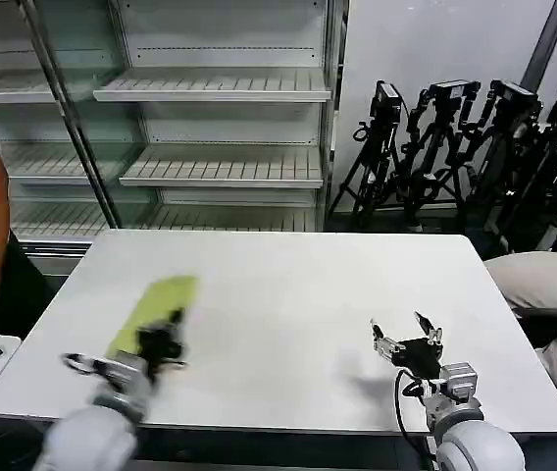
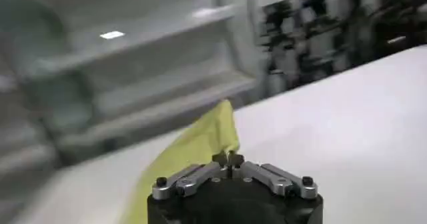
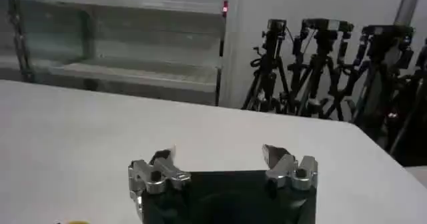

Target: Fold and organize the clothes.

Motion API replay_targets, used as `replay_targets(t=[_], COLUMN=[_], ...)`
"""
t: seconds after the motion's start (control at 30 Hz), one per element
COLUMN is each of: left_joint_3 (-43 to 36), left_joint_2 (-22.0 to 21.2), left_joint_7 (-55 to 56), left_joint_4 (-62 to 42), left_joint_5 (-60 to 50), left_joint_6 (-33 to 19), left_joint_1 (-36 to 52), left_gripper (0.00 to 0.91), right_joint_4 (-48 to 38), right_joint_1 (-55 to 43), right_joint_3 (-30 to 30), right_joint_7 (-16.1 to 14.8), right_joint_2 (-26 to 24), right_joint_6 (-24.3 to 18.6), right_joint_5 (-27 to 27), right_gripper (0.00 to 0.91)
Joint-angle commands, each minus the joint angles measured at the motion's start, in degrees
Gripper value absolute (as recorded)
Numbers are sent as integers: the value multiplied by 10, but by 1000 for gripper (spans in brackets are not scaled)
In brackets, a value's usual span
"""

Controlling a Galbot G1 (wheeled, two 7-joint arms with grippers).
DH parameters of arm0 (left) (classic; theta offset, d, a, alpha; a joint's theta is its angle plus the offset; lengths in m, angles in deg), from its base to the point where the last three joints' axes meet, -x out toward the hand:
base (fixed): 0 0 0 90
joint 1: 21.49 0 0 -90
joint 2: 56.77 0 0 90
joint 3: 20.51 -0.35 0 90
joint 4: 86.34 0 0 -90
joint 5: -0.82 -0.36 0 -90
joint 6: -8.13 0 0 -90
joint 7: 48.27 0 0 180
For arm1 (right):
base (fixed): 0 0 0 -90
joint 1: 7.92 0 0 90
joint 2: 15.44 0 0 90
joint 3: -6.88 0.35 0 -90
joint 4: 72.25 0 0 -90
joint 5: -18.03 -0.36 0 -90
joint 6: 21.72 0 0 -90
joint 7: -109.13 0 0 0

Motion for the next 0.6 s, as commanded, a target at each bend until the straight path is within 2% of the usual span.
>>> replay_targets(t=[0.03, 0.07, 0.1, 0.13, 0.2, 0.23, 0.27, 0.47, 0.6], left_joint_3=[-271, -261, -253, -245, -236, -235, -238, -237, -193], left_joint_2=[-217, -228, -237, -241, -252, -256, -258, -279, -246], left_joint_7=[130, 154, 169, 181, 211, 216, 221, 198, 161], left_joint_4=[-101, -113, -124, -129, -139, -143, -144, -139, -107], left_joint_5=[-6, 14, 31, 45, 76, 85, 86, 102, 97], left_joint_6=[0, 0, 0, 0, 0, 0, 0, -3, -4], left_joint_1=[96, 112, 126, 135, 161, 167, 169, 189, 206], left_gripper=[10, 10, 10, 10, 20, 262, 907, 907, 907], right_joint_4=[-9, -9, -11, -12, -14, -20, -23, -43, -64], right_joint_1=[-34, -37, -46, -54, -65, -73, -75, -90, -105], right_joint_3=[25, 30, 32, 34, 39, 42, 43, 46, 41], right_joint_7=[-37, -48, -55, -53, -52, -53, -54, -56, -54], right_joint_2=[-9, -10, -15, -17, -20, -22, -24, -28, -20], right_joint_6=[-7, -4, -19, -27, -16, -19, -21, -19, -27], right_joint_5=[10, 17, 9, -7, -12, -12, -12, -15, -17], right_gripper=[907, 907, 907, 907, 907, 907, 907, 907, 907])
